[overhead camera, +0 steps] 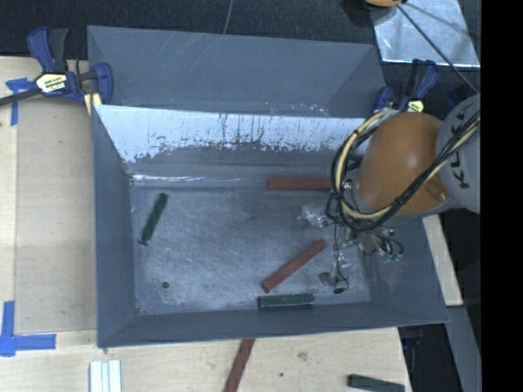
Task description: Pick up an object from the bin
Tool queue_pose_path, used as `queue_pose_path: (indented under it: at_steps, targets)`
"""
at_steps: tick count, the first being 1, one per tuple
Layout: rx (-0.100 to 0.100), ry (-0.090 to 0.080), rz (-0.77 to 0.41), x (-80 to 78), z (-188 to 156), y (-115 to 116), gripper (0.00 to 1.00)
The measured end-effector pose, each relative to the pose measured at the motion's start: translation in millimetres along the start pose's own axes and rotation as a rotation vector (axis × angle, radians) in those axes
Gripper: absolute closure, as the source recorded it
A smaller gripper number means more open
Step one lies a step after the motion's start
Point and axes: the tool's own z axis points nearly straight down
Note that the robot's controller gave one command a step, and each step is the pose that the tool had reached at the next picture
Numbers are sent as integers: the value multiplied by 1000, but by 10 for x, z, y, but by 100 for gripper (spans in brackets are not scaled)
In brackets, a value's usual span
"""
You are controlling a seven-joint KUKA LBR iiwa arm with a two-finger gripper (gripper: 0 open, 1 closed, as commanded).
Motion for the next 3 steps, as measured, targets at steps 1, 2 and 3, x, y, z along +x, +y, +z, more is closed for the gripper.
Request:
queue_pose_path:
  at_steps: [1, 2, 3]
  targets:
    - [1, -1, 141, -178, 460, 167, 100]
    - [1, -1, 141, -178, 460, 167, 100]
    - [1, 0, 144, -26, -834, 311, 100]
